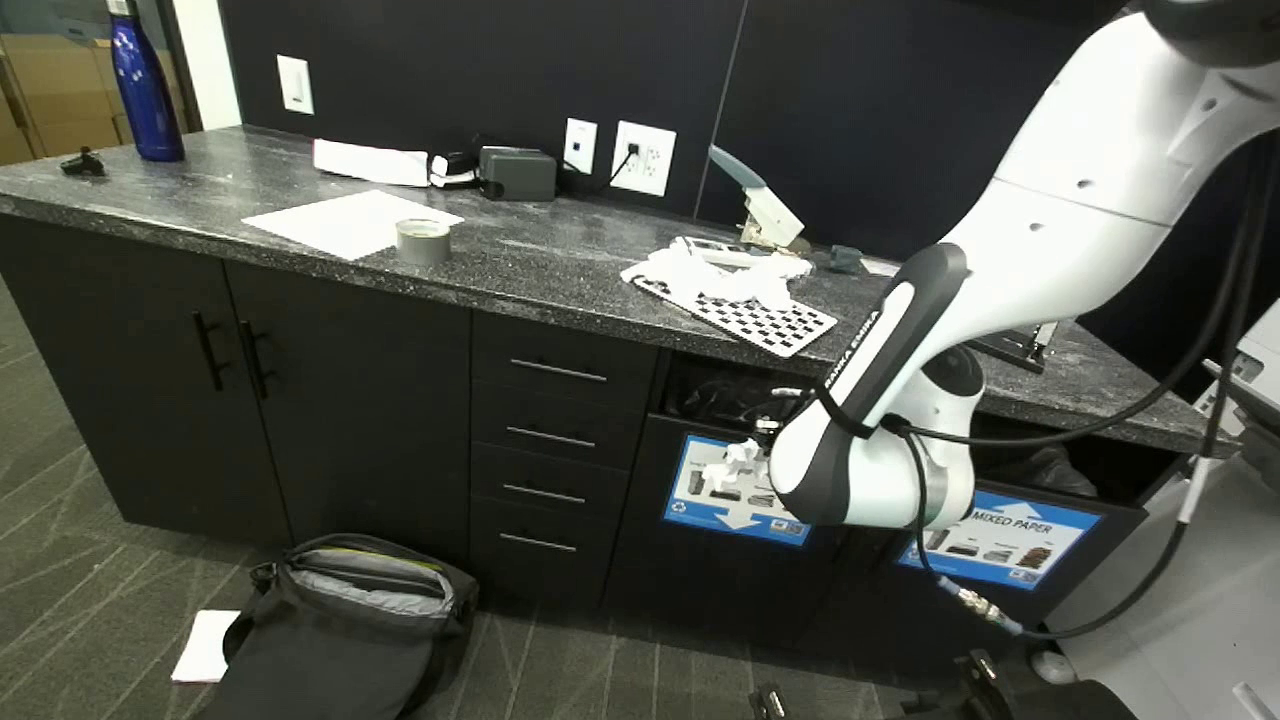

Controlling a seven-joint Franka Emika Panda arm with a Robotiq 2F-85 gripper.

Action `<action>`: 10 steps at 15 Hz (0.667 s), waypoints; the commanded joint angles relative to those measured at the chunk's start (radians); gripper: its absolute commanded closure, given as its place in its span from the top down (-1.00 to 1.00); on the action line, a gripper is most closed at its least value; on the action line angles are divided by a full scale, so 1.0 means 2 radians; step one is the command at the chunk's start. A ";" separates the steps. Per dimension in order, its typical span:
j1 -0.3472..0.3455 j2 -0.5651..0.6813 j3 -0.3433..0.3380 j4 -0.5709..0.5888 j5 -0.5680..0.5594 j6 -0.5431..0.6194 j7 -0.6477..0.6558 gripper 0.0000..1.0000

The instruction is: Put all the white pieces of paper in the left bin

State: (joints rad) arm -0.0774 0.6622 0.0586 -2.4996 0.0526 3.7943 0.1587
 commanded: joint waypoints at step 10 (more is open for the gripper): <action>-0.010 0.210 -0.009 0.269 0.063 0.196 0.031 -0.77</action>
State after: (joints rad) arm -0.1155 0.9729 0.0492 -2.1033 0.1253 4.0802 0.2148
